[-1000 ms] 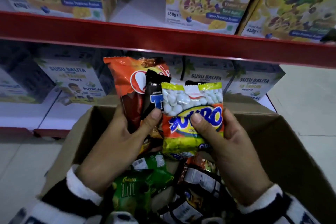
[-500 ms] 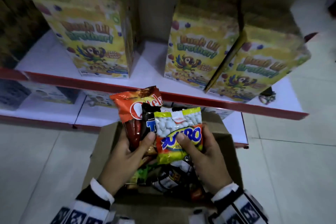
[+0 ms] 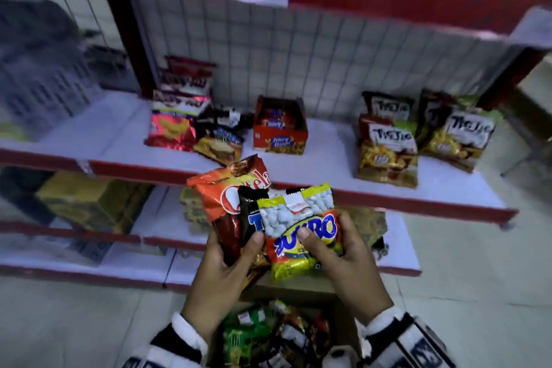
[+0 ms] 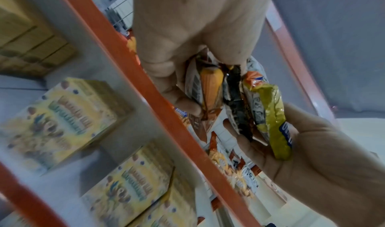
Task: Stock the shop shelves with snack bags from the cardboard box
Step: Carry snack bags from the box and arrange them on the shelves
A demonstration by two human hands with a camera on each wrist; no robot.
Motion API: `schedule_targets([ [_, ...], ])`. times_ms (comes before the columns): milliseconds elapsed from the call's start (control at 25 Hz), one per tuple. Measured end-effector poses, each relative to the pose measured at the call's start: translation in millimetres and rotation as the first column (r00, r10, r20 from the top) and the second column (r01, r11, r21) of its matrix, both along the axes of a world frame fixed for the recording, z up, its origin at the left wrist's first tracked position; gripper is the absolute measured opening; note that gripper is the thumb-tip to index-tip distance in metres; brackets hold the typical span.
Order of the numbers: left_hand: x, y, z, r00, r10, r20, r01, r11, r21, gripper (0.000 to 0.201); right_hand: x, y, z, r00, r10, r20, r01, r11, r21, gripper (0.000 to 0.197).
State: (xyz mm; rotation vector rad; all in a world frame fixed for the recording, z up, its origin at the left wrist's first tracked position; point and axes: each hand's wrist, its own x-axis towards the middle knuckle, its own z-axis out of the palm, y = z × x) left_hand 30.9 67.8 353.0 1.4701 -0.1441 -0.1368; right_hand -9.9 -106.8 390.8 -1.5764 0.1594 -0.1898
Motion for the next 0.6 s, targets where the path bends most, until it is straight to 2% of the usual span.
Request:
schedule_targets([
  [200, 21, 24, 91, 0.993, -0.001, 0.117, 0.007, 0.998, -0.059, 0.056, 10, 19, 101, 0.998, 0.04, 0.056, -0.036, 0.997, -0.072, 0.042],
  [400, 29, 55, 143, 0.976, 0.002, 0.218, 0.008, 0.999, -0.044, 0.055, 2, 40, 155, 0.994, -0.014, 0.112, 0.032, 0.987, -0.156, 0.028],
  [480, 31, 67, 160, 0.973, 0.002, 0.232, 0.008, 0.999, -0.041, 0.056, -1, 46, 177, 0.993, -0.045, 0.109, 0.062, 0.986, -0.157, 0.027],
  [600, 37, 85, 179, 0.967, 0.016, 0.253, -0.013, 1.0, -0.016, 0.06, 1, 45, 213, 0.989, -0.118, 0.093, 0.128, 0.985, -0.114, 0.014],
])
